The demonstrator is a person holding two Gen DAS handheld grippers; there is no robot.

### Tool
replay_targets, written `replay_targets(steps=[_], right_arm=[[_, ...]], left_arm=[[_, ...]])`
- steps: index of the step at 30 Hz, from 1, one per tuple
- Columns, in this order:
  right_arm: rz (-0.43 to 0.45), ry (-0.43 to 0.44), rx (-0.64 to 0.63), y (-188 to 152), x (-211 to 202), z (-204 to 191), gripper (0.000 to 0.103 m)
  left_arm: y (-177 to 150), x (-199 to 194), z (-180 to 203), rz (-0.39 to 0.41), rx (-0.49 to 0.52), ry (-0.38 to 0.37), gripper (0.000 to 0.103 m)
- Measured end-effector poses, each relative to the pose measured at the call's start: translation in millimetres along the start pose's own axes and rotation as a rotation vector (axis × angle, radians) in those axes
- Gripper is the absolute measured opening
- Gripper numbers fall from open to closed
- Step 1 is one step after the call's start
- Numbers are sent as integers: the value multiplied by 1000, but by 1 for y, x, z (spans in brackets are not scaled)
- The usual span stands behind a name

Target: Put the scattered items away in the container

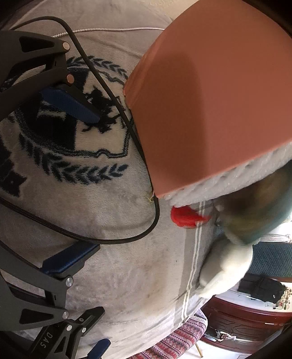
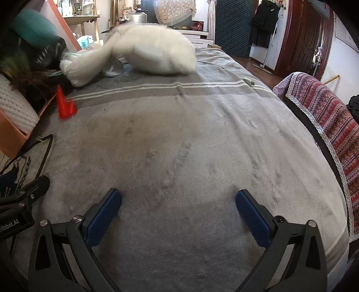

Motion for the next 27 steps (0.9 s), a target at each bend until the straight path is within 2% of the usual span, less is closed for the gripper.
replay_targets(steps=[27], right_arm=[[1,2,2,-3,-5,-5,103]], left_arm=[[-3,-5,23,2,10,9,103]])
Point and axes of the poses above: each gripper's, at about its wrist camera, not at the fingertips, and x roughly the way its jaws point, z to its right, y to its top, the point moved 5 cm from there along x, roughly the way its jaws point, and after that the axes turned 15 degrees about y, right-handed, at the moved point
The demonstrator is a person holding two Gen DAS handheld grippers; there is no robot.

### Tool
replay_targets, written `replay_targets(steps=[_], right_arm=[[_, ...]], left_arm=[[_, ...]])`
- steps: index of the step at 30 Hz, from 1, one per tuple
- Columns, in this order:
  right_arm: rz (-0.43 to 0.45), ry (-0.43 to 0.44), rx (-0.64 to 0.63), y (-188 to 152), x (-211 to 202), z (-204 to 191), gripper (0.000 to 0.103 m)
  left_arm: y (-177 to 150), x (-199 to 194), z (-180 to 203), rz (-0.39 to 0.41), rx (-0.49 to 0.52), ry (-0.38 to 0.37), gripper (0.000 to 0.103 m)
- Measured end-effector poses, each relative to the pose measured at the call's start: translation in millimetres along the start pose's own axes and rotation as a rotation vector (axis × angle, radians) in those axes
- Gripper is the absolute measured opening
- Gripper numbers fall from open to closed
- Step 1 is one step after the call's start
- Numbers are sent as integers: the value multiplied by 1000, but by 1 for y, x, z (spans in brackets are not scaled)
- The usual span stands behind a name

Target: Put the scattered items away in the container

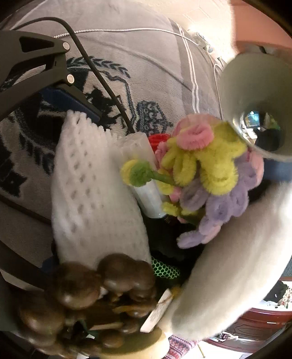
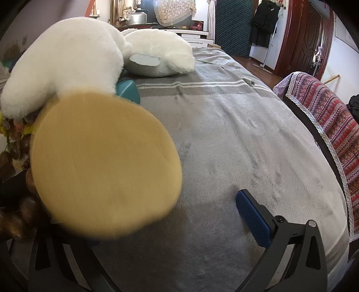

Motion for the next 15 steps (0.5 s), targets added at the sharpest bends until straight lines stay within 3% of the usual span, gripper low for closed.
replay_targets(steps=[10,11,15], right_arm=[[-1,0,0,-1,0,1,103],[-1,0,0,-1,0,1,103],[-1,0,0,-1,0,1,103]], left_arm=[[-3,-8,9,1,0,1,103],[-16,-10,-6,1,-1,-1,103],[-24,-15,-2,2,-2,-1,103]])
Point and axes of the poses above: each gripper's, at about its wrist camera, not at the fingertips, and x roughly the way its jaws point, z to its right, y to its top, the point moved 5 cm from there along x, roughly the way its jaws point, and after that the axes turned 15 degrees about y, right-handed, at the moved point
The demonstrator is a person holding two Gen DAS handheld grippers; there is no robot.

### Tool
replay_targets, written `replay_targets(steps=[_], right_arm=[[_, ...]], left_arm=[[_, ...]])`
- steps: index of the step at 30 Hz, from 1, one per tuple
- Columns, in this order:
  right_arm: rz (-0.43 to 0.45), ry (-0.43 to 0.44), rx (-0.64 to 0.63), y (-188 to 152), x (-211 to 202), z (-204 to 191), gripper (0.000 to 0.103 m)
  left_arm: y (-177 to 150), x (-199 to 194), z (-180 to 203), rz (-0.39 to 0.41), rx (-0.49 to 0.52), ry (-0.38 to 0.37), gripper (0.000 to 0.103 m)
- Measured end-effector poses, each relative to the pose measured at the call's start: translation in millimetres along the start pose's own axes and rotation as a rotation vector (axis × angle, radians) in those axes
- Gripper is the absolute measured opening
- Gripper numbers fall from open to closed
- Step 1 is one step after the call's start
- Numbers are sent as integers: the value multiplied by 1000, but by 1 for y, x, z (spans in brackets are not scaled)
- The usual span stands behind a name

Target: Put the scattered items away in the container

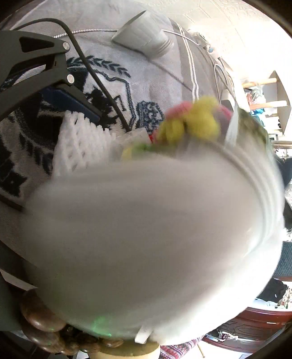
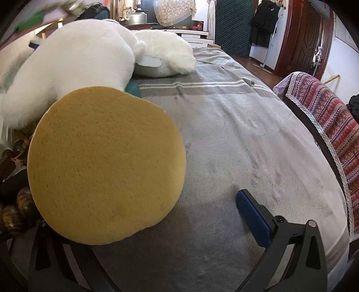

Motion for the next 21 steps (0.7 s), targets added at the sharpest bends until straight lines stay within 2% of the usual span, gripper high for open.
replay_targets(steps=[20,21], right_arm=[[0,-1,0,0,0,0,103],[0,-1,0,0,0,0,103]], left_arm=[[-17,-25,14,0,1,1,103],[-12,-18,7,-1,0,1,103]])
Point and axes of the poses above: each gripper's, at about its wrist camera, not at the fingertips, and x roughly the way its jaws point, z to its right, y to its top, the point moved 5 cm from there along x, roughly the way its jaws point, and after that the axes turned 15 degrees about y, right-handed, at the moved point
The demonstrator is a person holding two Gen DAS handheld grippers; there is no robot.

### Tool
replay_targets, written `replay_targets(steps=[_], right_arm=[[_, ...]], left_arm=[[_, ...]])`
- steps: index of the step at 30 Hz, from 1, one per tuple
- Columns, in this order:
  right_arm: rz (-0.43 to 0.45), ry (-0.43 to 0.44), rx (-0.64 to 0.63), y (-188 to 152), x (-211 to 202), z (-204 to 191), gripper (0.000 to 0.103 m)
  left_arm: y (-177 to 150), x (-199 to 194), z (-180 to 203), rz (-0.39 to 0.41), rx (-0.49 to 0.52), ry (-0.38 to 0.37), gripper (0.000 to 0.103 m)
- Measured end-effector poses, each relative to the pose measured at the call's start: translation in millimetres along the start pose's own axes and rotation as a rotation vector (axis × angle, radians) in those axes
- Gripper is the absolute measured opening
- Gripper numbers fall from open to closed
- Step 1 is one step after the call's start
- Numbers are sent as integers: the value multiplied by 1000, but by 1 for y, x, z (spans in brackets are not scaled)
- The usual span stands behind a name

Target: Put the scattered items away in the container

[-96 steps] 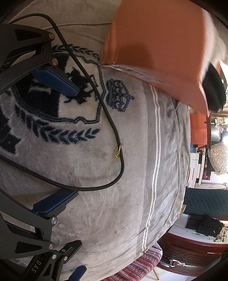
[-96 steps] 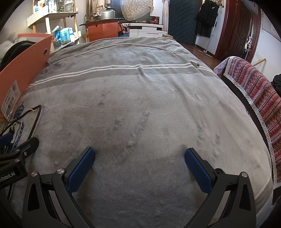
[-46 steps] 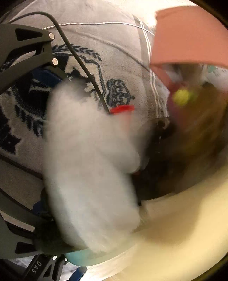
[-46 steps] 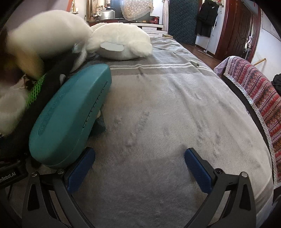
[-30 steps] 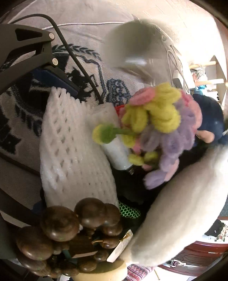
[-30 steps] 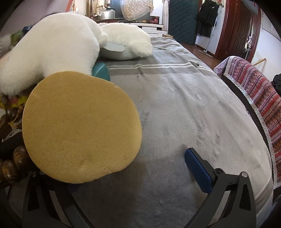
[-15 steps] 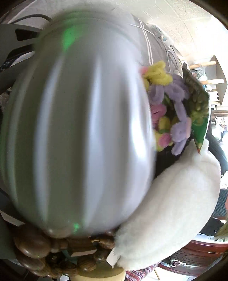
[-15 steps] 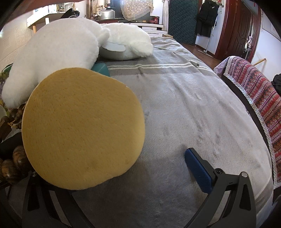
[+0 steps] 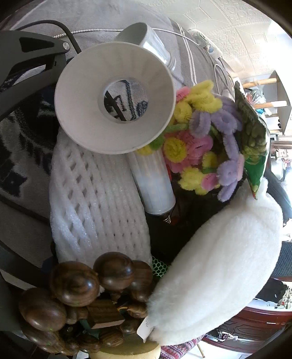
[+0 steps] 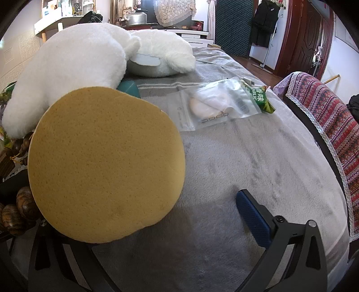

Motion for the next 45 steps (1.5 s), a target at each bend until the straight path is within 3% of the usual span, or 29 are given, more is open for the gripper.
replay_targets(steps=[45], right_arm=[[2,3,2,2,2,3,103]], left_arm=[[16,26,-21,-3,-2,-3,103]])
Point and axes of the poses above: each gripper's, at about its wrist camera, not at the fingertips, and x roughly the way its jaws point, z to its right, y to its top, the point moved 5 cm from there along x, roughly the way its jaws point, and after that the axes turned 15 degrees about y, right-handed, at the moved point
